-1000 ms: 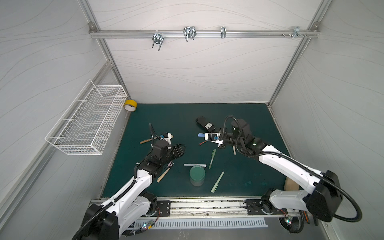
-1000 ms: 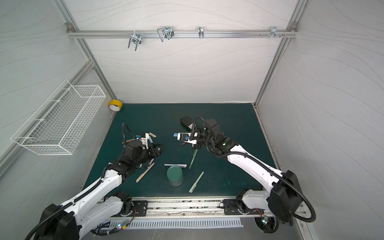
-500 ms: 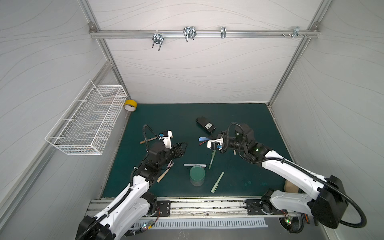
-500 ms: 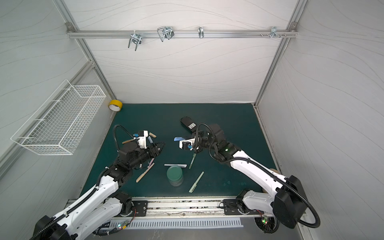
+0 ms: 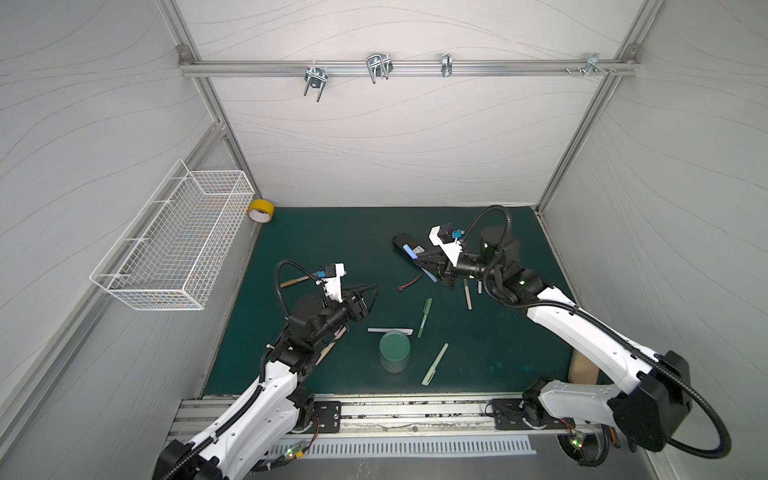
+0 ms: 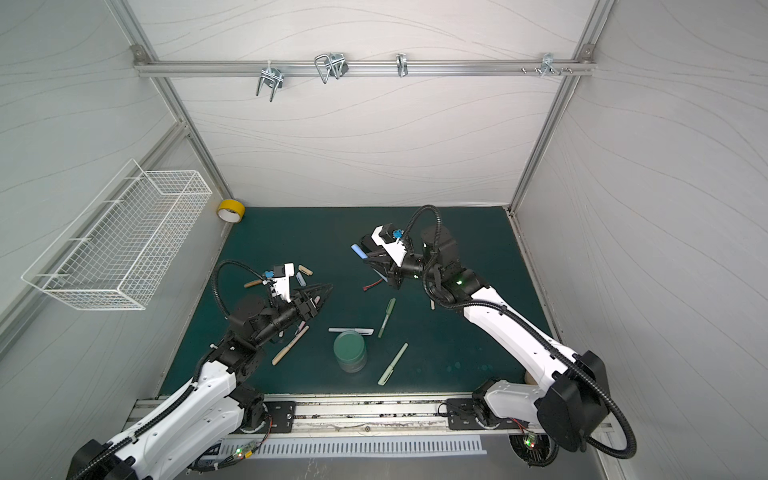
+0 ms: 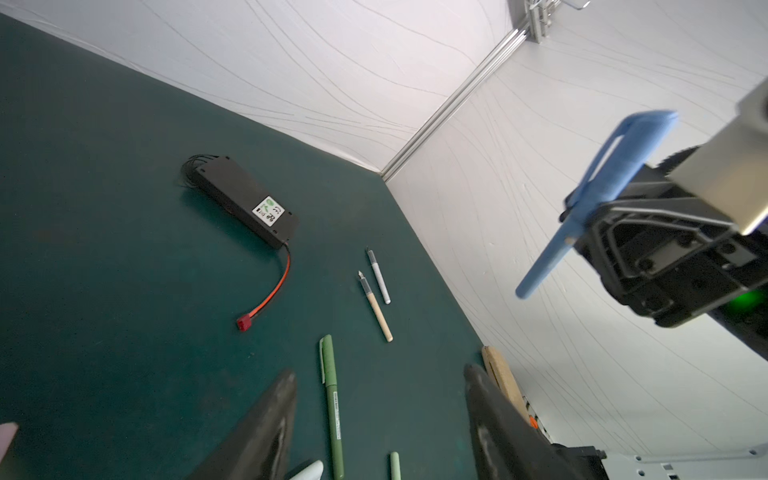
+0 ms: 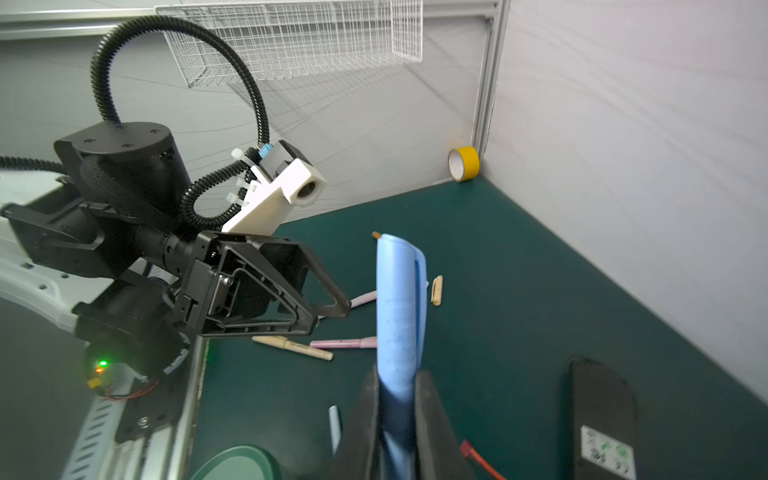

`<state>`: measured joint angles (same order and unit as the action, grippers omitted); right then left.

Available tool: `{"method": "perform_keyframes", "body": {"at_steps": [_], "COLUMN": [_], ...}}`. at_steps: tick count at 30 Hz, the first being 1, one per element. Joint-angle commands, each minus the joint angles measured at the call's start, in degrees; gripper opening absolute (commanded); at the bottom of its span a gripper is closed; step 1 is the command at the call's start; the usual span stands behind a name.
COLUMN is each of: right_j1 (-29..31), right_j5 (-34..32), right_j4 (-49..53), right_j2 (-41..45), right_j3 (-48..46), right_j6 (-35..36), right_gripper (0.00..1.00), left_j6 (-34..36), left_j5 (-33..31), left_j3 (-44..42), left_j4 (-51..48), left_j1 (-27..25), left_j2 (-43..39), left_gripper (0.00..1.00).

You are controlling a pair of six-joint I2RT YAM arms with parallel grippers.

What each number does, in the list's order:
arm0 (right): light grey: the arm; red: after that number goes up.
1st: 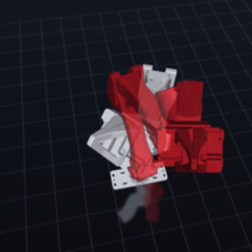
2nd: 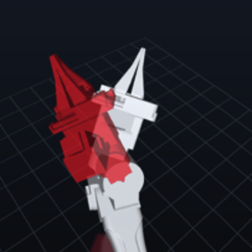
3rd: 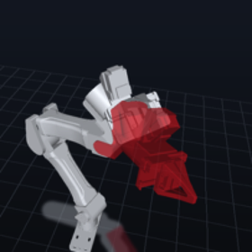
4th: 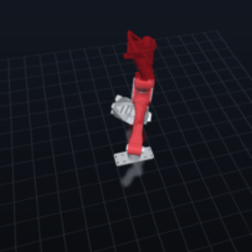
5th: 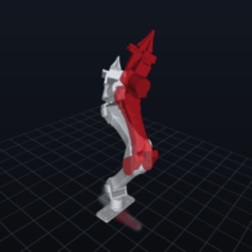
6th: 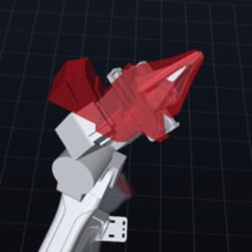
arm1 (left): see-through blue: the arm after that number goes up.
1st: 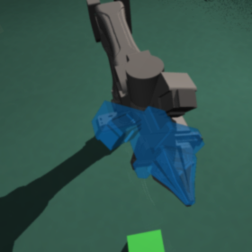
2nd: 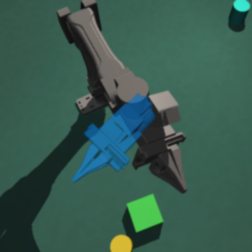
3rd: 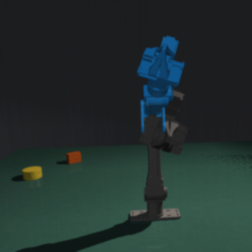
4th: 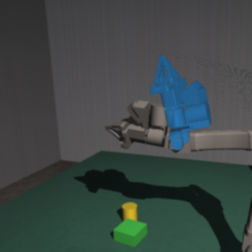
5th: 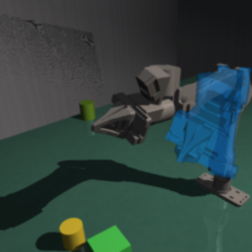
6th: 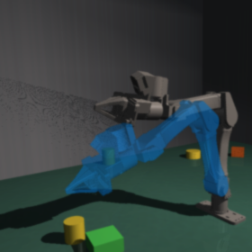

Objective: Open the pen caps
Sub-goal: 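Bring the light blue pen toward the left gripper while the left gripper approaches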

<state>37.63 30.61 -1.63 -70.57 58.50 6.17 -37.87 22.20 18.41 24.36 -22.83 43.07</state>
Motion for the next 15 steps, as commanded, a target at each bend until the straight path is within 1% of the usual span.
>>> {"method": "perform_keyframes", "body": {"at_steps": [1,4,7,9,15], "right_j1": [-0.1,0.4,1.3,2.4,4.7], "right_j5": [-3.2,-4.2,-2.9,-1.8,-1.6], "right_j4": [3.0,1.7,-0.6,-2.0,-6.3], "right_j2": [1.6,2.1,1.0,0.3,0.4], "right_j3": [-3.9,-8.9,-12.4,-13.8,-16.5], "right_j6": [-11.0,-14.9,-17.2,-17.3,-16.2], "right_gripper": [0.04,0.04,0.06,0.06,0.06], "left_j6": [-1.2,-2.2,-1.4,-1.2,-0.2], "left_j5": [4.2,9.1,12.9,12.8,10.9], "left_j3": [0.9,1.2,3.2,3.4,2.9], "left_j4": [7.4,12.4,12.9,12.8,10.4], "left_j1": [-0.2,-0.6,-2.5,-3.0,-3.1], "left_j2": [1.3,4.0,6.8,7.3,5.1], "left_gripper": [0.65,0.65,0.64,0.64,0.64]}}
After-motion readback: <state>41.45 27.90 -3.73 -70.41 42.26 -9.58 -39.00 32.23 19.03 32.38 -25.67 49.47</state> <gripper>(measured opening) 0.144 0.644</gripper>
